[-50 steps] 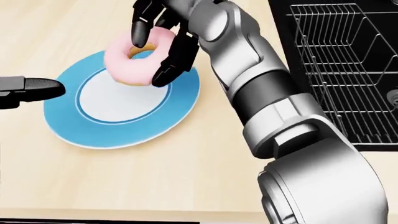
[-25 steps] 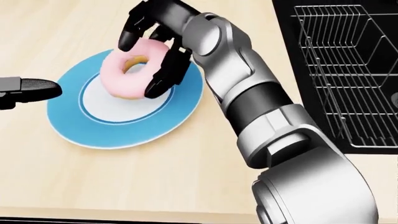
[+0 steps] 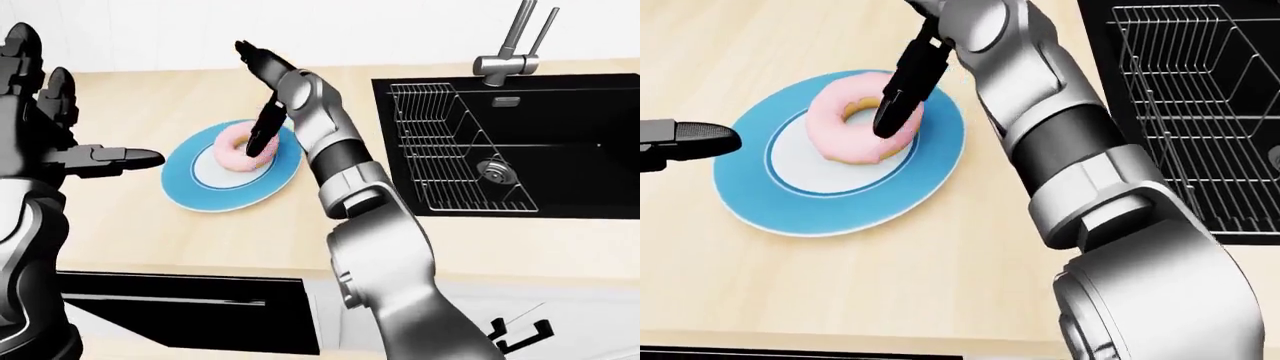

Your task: Place the pastries on the plates.

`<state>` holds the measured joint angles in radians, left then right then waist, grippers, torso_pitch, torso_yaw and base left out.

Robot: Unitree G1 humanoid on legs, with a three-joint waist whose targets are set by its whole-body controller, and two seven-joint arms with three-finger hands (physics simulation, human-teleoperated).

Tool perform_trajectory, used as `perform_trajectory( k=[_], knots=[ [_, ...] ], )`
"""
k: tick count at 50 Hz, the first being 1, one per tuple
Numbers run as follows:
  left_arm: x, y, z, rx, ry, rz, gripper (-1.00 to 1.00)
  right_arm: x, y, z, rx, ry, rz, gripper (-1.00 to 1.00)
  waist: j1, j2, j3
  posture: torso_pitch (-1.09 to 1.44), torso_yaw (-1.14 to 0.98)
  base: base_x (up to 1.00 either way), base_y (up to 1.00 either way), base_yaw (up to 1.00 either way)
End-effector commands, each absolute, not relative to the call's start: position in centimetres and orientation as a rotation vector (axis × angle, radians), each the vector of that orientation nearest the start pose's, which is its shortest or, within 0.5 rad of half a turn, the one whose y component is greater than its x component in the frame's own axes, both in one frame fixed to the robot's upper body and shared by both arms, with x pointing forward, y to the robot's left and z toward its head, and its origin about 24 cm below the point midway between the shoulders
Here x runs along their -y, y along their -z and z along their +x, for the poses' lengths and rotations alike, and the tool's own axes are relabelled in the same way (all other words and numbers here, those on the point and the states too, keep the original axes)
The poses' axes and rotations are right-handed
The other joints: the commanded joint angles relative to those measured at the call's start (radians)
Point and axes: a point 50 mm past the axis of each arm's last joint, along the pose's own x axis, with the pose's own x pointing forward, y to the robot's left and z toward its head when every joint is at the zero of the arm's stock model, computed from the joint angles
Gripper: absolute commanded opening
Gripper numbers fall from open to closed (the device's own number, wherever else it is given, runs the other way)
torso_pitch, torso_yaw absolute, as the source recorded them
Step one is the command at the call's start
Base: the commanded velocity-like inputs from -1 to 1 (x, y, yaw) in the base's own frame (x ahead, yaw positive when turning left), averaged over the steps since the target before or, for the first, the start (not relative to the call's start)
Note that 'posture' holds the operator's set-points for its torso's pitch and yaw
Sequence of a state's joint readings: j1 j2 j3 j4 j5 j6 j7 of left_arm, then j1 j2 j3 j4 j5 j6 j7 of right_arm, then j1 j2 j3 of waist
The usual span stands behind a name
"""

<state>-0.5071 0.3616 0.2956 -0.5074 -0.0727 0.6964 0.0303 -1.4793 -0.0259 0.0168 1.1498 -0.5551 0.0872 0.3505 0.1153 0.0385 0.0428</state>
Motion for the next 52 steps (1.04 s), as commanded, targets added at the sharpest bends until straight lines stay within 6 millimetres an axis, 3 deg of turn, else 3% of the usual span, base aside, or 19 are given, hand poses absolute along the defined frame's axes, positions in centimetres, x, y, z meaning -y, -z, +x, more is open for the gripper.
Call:
perform_trajectory(
  k=[1,21,44,52],
  knots=[
    [-22.4,-26.7,26.8,0.458,-0.239,0.211,1.0,1.9,-30.2,40.9,0.274,-0.469,-0.817,1.0,0.0,0.006,-0.031,0.0,0.15,0.0,0.0,0.0],
    [-22.4,-26.8,26.7,0.458,-0.241,0.219,1.0,6.4,-36.0,38.9,0.358,-0.32,-0.697,1.0,0.006,-0.004,-0.026,0.0,0.15,0.0,0.0,0.0],
    [-24.6,-29.3,24.4,0.496,-0.323,0.257,1.0,12.3,-38.3,34.9,0.408,-0.175,-0.61,1.0,0.006,-0.005,-0.016,0.0,0.15,0.0,0.0,0.0],
    [-25.3,-29.6,23.7,0.501,-0.354,0.273,1.0,14.2,-38.2,34.2,0.409,-0.114,-0.586,1.0,0.005,-0.004,-0.013,0.0,0.15,0.0,0.0,0.0]
  ],
)
